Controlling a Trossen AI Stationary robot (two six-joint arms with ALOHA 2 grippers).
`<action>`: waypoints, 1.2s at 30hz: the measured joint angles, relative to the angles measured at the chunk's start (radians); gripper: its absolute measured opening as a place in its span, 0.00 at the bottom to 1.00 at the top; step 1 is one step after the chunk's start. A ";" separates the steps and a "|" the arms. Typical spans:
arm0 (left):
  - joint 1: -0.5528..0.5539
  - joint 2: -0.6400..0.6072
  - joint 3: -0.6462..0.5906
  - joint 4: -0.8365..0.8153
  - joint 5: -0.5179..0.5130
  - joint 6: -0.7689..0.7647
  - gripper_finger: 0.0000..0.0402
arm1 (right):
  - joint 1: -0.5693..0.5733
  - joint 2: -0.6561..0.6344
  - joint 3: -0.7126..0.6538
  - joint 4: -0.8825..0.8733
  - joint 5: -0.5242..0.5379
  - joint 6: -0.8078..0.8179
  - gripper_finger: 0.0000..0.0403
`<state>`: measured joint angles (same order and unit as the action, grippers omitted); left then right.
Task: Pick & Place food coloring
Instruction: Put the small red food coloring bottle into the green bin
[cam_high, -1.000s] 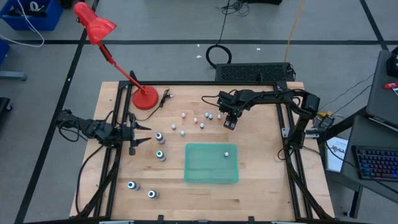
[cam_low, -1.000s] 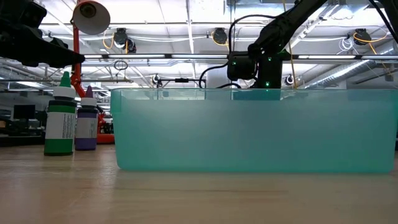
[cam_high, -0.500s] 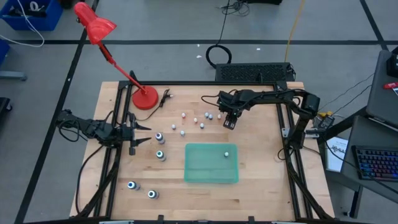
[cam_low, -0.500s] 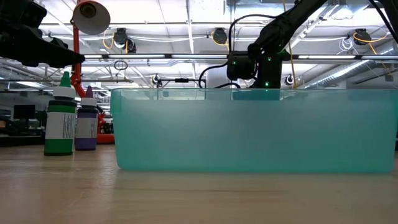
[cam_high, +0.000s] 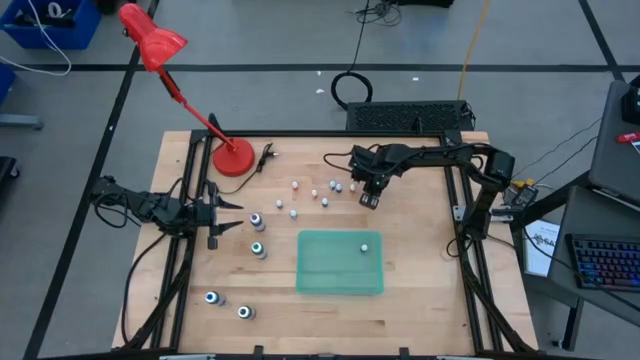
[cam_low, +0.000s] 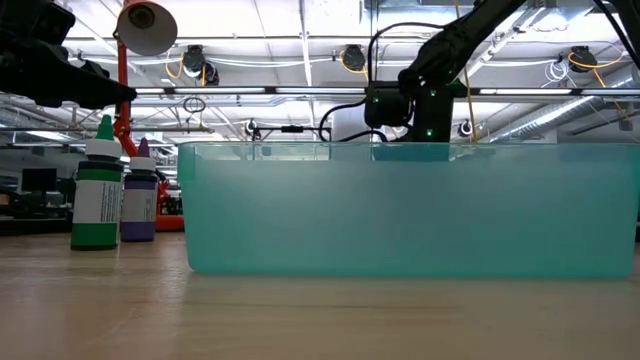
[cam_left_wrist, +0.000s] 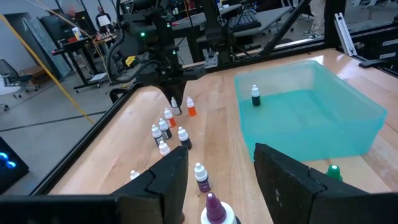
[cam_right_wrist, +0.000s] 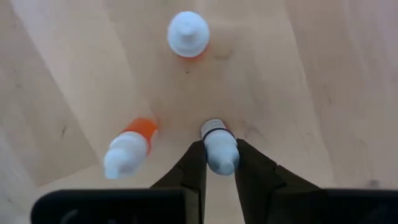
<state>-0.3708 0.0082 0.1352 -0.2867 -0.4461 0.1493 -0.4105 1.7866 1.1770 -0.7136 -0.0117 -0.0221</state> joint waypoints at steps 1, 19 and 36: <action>0.000 0.000 0.000 0.000 0.000 0.000 0.46 | 0.002 0.000 0.000 0.000 -0.002 -0.003 0.11; 0.000 0.000 0.000 0.000 0.000 0.000 0.46 | 0.268 -0.306 0.096 -0.087 0.126 0.110 0.11; 0.000 0.000 0.000 0.000 0.000 0.000 0.46 | 0.623 -0.051 0.490 -0.481 0.118 0.381 0.11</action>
<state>-0.3706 0.0084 0.1352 -0.2867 -0.4461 0.1491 0.2125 1.7351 1.6670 -1.1950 0.1058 0.3585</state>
